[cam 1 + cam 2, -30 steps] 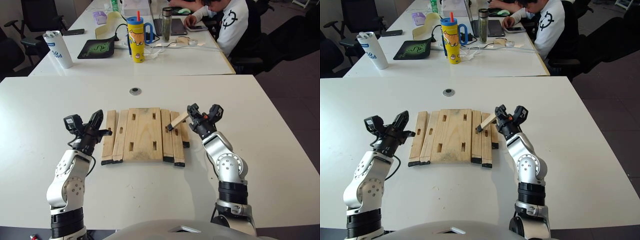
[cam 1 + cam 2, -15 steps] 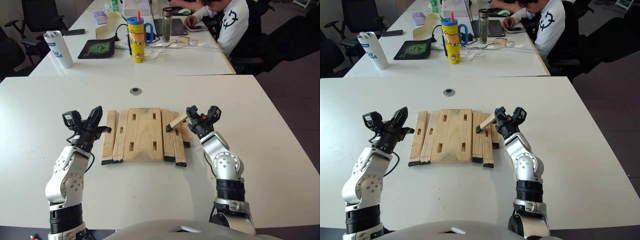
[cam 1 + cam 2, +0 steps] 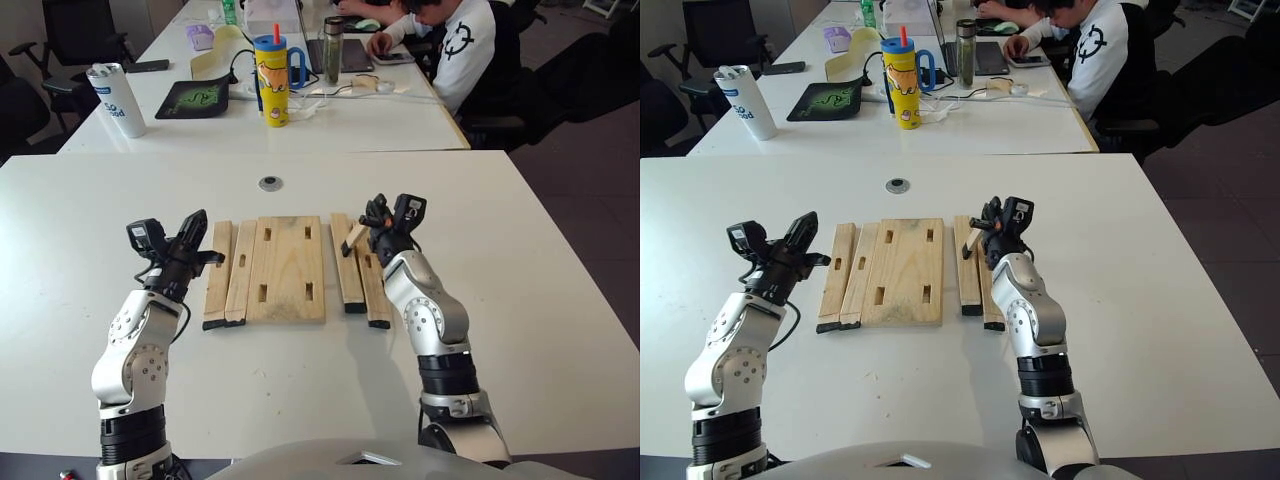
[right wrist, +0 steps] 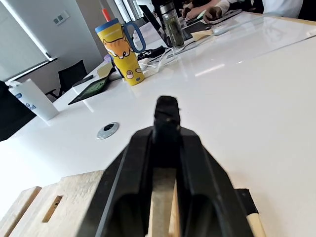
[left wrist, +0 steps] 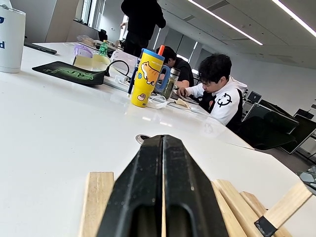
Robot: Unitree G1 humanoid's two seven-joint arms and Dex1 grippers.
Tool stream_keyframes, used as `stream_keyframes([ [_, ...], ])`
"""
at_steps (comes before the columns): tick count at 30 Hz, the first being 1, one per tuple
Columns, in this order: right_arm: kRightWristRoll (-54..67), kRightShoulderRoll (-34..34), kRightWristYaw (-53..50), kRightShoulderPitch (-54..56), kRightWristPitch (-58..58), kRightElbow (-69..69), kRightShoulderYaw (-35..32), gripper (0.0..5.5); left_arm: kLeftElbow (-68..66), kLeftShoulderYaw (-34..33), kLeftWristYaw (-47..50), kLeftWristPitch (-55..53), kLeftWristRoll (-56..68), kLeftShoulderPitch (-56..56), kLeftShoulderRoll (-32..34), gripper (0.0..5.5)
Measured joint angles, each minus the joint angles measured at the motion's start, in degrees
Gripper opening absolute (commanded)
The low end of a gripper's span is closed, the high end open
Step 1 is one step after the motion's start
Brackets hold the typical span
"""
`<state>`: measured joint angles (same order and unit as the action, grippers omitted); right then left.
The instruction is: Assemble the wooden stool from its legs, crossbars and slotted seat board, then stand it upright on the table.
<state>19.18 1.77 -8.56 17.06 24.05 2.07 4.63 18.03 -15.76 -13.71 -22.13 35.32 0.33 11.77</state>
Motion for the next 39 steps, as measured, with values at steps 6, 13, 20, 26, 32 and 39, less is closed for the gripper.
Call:
stream_keyframes([
  [6, -8.8, -3.8, 3.0, -1.4, -3.5, -0.3, 4.8, 0.45, 0.3, 0.2, -0.1, -0.1, -0.5, 0.0, 0.5, 0.0],
  [13, -12.6, -8.1, 9.8, -7.1, -11.3, 0.6, 5.7, 0.44, 0.6, 0.8, -0.6, -0.5, -0.9, 0.1, 1.1, 0.0],
  [20, -13.4, -7.6, 13.1, -8.8, -15.6, -1.2, 5.3, 1.1, 1.1, 1.2, -0.6, -0.6, -1.2, 0.5, 1.1, 0.0],
  [26, -14.3, -6.2, 12.7, -10.4, -21.5, -0.7, 3.3, 1.64, 1.2, 1.4, -0.6, -0.5, -1.2, 0.7, 0.9, 0.0],
  [32, -14.3, -4.7, 12.1, -0.4, -22.6, 6.1, 1.3, 1.34, 1.2, 1.7, -0.6, -0.3, -1.7, 0.7, 0.7, 0.0],
  [39, -15.9, -4.7, 11.9, 15.8, -22.4, 7.6, -0.8, 0.19, 1.2, 2.1, -0.4, 0.4, -1.9, 1.2, -0.5, 0.0],
])
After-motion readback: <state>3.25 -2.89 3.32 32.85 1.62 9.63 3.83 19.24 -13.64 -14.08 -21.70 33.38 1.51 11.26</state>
